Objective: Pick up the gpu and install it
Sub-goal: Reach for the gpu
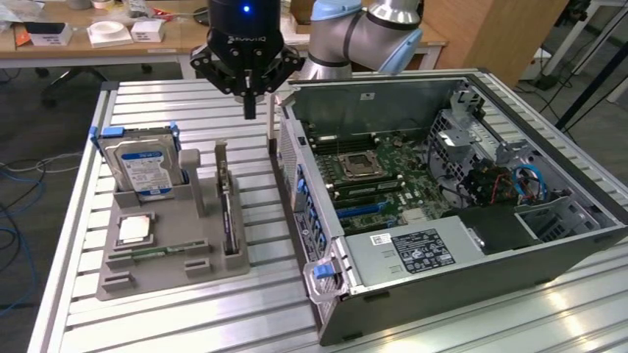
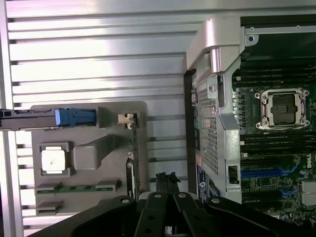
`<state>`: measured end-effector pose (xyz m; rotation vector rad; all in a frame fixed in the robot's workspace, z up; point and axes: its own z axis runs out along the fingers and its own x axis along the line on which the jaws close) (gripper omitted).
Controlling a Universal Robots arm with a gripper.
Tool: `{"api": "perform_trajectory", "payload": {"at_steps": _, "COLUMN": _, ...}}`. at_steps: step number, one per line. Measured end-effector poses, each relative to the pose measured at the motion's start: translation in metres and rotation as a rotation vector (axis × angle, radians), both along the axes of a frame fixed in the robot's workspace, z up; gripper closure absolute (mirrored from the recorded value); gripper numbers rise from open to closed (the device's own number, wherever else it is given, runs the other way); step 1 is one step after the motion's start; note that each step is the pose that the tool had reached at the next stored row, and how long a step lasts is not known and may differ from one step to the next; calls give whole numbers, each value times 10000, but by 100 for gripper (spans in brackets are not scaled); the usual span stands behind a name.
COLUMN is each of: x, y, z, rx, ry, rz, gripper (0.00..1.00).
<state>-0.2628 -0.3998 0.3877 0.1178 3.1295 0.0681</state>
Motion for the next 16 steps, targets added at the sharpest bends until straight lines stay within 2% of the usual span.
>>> {"api": "perform_trajectory", "payload": {"at_steps": 16, "x": -103, "y": 0, "z": -16, "rx": 0, "ry": 0, "rz": 1, "gripper": 89}}
